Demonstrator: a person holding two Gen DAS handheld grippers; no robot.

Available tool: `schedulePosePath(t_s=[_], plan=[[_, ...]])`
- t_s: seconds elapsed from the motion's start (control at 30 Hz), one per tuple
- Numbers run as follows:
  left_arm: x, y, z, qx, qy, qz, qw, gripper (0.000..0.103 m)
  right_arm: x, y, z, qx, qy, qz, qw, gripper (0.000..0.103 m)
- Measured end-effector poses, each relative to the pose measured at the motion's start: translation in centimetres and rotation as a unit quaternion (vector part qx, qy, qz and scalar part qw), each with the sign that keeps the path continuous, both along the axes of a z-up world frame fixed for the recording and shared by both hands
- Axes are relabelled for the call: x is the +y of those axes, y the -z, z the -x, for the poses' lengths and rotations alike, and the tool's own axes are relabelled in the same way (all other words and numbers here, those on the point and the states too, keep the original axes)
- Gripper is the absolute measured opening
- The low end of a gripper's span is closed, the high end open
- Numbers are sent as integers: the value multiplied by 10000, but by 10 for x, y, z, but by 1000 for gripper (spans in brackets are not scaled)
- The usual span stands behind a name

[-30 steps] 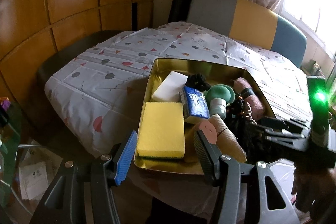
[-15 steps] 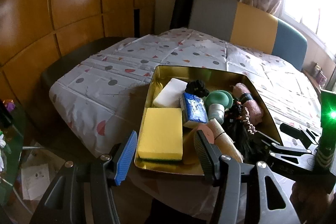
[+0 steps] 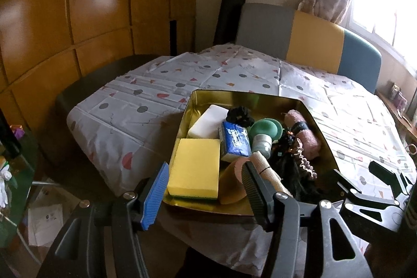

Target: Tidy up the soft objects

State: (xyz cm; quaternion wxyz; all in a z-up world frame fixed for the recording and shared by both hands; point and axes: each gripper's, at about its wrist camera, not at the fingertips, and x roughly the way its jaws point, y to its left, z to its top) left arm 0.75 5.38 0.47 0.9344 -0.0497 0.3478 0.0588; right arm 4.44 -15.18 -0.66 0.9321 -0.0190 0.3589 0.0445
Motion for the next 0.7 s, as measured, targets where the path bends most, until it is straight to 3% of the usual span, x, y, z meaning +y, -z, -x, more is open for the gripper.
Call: schedulePosePath(t_s=[0.37, 0.7], plan=[[-5, -13, 14, -336, -102, -171, 9992, 59, -2, -15, 11, -167, 36, -180, 9997, 103], [-2, -9, 11, -182, -175, -175, 9995, 59, 2, -13, 12, -134, -42, -113, 9998, 103]])
